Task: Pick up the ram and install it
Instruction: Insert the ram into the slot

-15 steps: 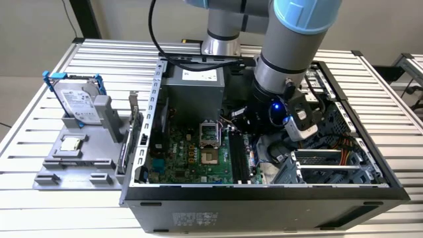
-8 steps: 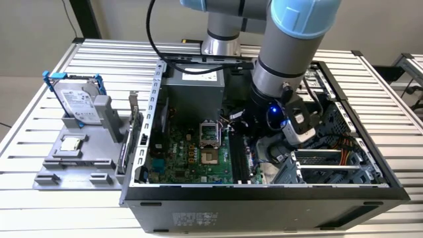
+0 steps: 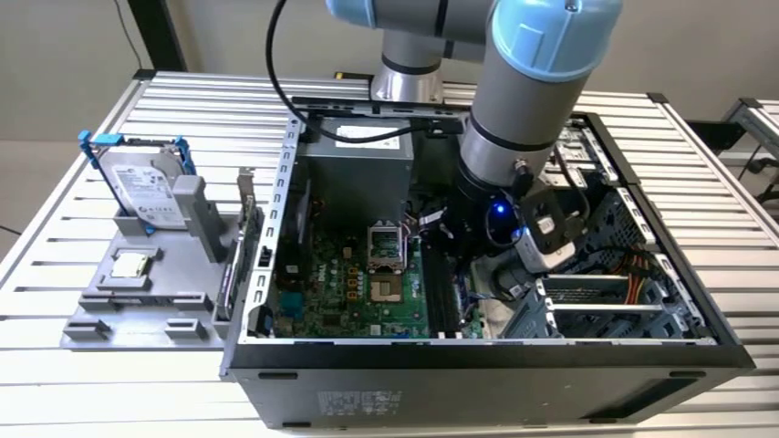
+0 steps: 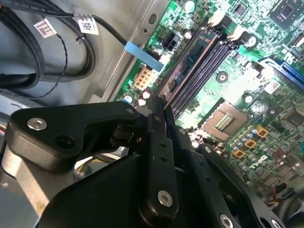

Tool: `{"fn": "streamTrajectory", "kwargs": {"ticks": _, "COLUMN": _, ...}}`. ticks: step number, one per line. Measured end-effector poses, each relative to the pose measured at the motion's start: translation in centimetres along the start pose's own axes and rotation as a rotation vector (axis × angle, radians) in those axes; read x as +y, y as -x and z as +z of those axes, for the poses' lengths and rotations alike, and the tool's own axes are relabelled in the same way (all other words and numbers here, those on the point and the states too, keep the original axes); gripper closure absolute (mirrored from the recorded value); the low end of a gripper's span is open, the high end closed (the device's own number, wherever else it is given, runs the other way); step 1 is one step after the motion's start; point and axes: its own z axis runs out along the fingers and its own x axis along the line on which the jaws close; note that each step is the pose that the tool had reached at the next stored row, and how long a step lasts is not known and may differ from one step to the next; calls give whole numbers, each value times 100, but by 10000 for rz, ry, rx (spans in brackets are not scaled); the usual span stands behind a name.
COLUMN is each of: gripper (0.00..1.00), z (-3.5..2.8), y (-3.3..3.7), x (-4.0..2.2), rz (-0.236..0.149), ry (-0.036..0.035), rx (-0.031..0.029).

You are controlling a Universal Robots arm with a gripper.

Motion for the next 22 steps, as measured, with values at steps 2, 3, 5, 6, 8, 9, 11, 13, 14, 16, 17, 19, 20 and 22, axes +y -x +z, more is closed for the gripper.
{"fn": "streamTrajectory", "kwargs": {"ticks": 2, "gripper": 100, "z": 6, "y": 0, "x": -13, "rz": -1, "ry": 0, "rx": 1}}
{"fn": "streamTrajectory", "kwargs": {"ticks": 3, "gripper": 100, "z": 9, "y": 0, "x": -19, "rz": -1, "ry": 0, "rx": 0}}
{"fn": "streamTrajectory", "kwargs": {"ticks": 5, "gripper": 100, "z": 20, "y": -3, "x": -22, "rz": -1, "ry": 2, "rx": 0}}
{"fn": "streamTrajectory", "kwargs": {"ticks": 6, "gripper": 100, "z": 25, "y": -4, "x": -23, "rz": -1, "ry": 1, "rx": 0}}
{"fn": "streamTrajectory", "kwargs": {"ticks": 8, "gripper": 100, "z": 30, "y": -6, "x": -25, "rz": -1, "ry": -2, "rx": 0}}
{"fn": "streamTrajectory", "kwargs": {"ticks": 9, "gripper": 100, "z": 35, "y": -6, "x": -25, "rz": -1, "ry": 1, "rx": 0}}
{"fn": "streamTrajectory", "kwargs": {"ticks": 11, "gripper": 100, "z": 48, "y": -7, "x": -25, "rz": -1, "ry": 2, "rx": 0}}
{"fn": "streamTrajectory", "kwargs": {"ticks": 13, "gripper": 100, "z": 59, "y": -9, "x": -25, "rz": -1, "ry": 0, "rx": 0}}
{"fn": "streamTrajectory", "kwargs": {"ticks": 14, "gripper": 100, "z": 63, "y": -10, "x": -26, "rz": -1, "ry": -1, "rx": 0}}
{"fn": "streamTrajectory", "kwargs": {"ticks": 16, "gripper": 100, "z": 66, "y": -14, "x": -26, "rz": 0, "ry": -2, "rx": 1}}
{"fn": "streamTrajectory", "kwargs": {"ticks": 17, "gripper": 100, "z": 66, "y": -16, "x": -26, "rz": -1, "ry": -2, "rx": 1}}
{"fn": "streamTrajectory", "kwargs": {"ticks": 19, "gripper": 100, "z": 68, "y": -20, "x": -26, "rz": -2, "ry": 2, "rx": 0}}
{"fn": "streamTrajectory", "kwargs": {"ticks": 20, "gripper": 100, "z": 69, "y": -23, "x": -26, "rz": -2, "ry": 4, "rx": 0}}
{"fn": "streamTrajectory", "kwargs": {"ticks": 22, "gripper": 100, "z": 76, "y": -25, "x": -27, "rz": -5, "ry": 5, "rx": 0}}
